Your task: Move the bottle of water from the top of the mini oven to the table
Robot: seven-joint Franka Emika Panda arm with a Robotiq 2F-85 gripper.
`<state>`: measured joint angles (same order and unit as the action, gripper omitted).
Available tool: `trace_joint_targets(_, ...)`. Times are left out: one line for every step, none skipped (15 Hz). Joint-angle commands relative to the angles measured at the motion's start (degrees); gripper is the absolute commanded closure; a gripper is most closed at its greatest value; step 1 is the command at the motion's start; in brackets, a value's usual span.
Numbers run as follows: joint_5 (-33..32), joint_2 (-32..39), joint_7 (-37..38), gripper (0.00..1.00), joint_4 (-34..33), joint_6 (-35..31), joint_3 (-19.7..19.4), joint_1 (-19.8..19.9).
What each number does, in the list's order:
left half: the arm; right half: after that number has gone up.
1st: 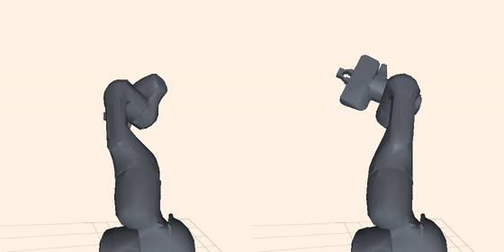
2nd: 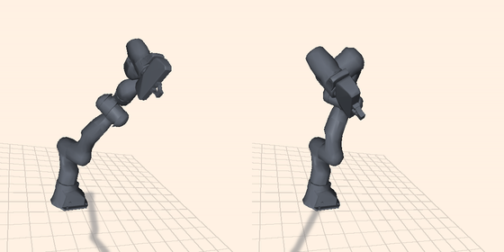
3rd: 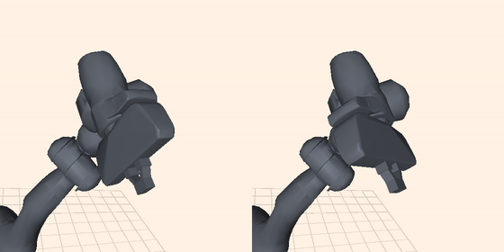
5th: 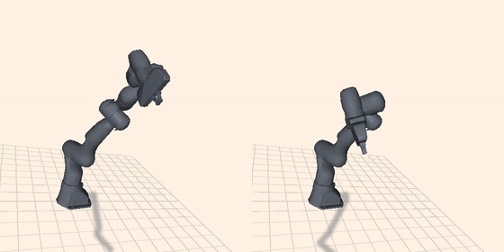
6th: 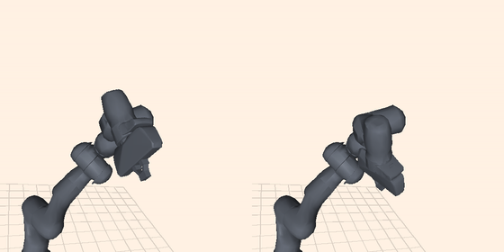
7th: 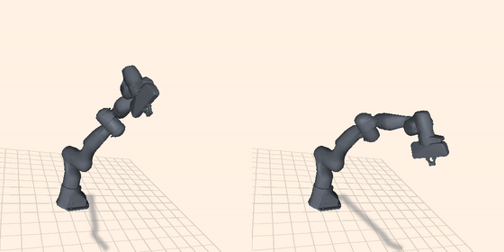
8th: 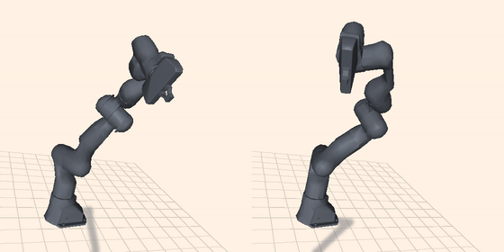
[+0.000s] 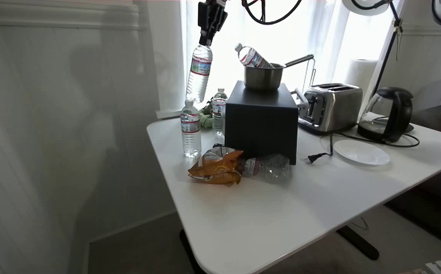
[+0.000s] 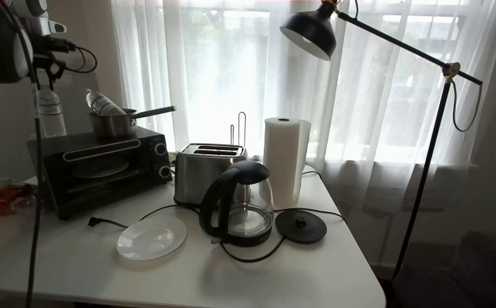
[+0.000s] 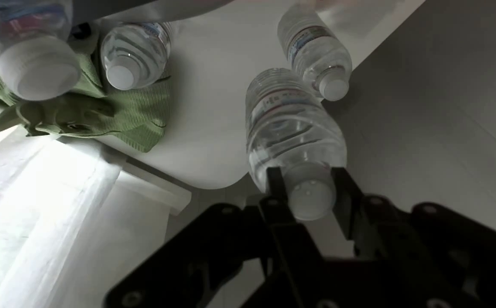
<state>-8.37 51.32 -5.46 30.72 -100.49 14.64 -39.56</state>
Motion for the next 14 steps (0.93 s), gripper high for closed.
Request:
trace_joint_targets(1.7, 3.0, -0.8, 0.69, -6.0, 2.6, -2.6, -1.7)
trace_joint_targets(1.8, 3.0, -0.9, 0.92, -6.2, 2.6, -2.6, -1.7)
trace_joint_targets(2.4, 3.4, -1.6, 0.92, -6.4, 3.2, -2.4, -1.3)
trace_joint_targets(2.2, 4.2, -2.0, 0.92, -6.7, 3.3, -3.0, -1.3)
trace_joint_targets(2.0, 5.2, -3.4, 0.92, -7.0, 3.2, -3.4, -1.2)
trace_joint_targets(2.2, 6.2, -4.3, 0.92, -7.3, 2.9, -3.5, -1.1)
trace_joint_targets(2.1, 7.1, -5.2, 0.92, -7.5, 2.7, -3.8, -1.2)
trace_joint_targets(2.1, 8.1, -6.2, 0.92, -7.9, 2.5, -4.0, -1.1)
trace_joint_targets(2.0, 9.1, -7.1, 0.92, -8.3, 2.2, -4.3, -1.1)
trace_joint_targets(2.1, 10.0, -7.9, 0.92, -8.7, 2.1, -4.4, -1.0)
trace_joint_targets(2.1, 10.9, -8.7, 0.92, -9.2, 1.6, -4.5, -1.0)
trace_joint_targets(2.2, 11.6, -9.6, 0.92, -9.6, 1.2, -4.6, -1.0)
trace_joint_targets(2.3, 9.9, -10.3, 0.92, -5.5, -1.1, -4.5, -0.6)
trace_joint_targets(2.5, 9.7, -11.0, 0.92, -4.4, -2.3, -4.3, -0.5)
